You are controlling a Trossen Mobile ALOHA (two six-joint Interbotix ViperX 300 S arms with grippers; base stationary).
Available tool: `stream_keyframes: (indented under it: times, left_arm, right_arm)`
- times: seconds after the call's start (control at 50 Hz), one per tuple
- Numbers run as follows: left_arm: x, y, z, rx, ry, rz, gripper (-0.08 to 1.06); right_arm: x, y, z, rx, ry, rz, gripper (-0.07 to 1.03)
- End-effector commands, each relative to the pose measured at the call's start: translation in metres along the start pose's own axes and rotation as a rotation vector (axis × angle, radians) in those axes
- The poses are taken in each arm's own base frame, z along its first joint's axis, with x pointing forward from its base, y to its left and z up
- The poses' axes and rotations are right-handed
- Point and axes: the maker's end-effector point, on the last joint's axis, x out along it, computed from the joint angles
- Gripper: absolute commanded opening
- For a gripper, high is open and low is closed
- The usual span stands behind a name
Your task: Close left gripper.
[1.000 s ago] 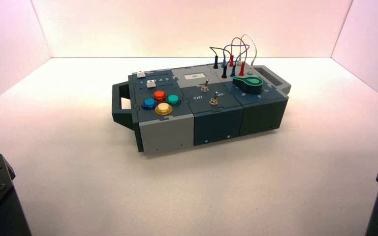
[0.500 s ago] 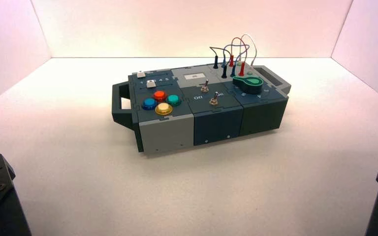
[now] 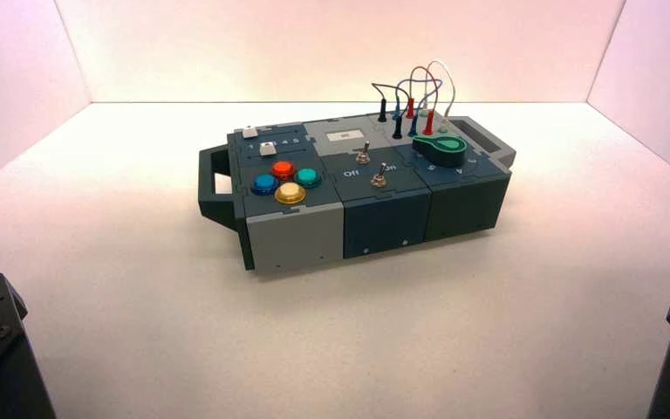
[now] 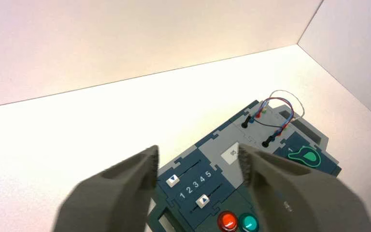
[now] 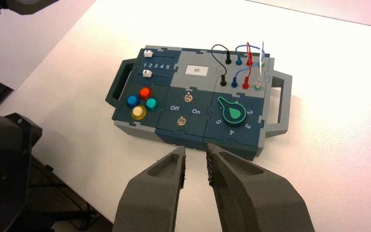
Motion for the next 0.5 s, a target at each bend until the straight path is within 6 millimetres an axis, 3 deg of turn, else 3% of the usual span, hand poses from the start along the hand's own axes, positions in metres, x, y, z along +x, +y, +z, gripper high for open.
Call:
stream_keyframes:
  times: [0.02,0.1,0.12,0.5]
  left_arm:
    - [-0.0019,0.0005,0.0076,0.006,-0.021,0.003,0.49]
    - [-0.0021,0.0005,0.0036,0.019,-0.011,0.002,-0.02]
    - [-0.002,0.0006,0.0028,0.019,-0.009,0.002,-0.05]
    - [-0.0037,0.0004,0.0044,0.033,-0.017,0.002,-0.03]
  right_arm:
    - [-0.0016,0.0002,0.0058,0.003,-0.016,-0.001,0.26]
    - [-0.0024,0.0007,0.0068,0.0,-0.019,0.001,0.26]
    - [-0.0027,0.0006,0.0074,0.001,-0.021,0.0,0.26]
    - [-0.0038,0.0001,0.0091,-0.005,-0.025,-0.005,0.26]
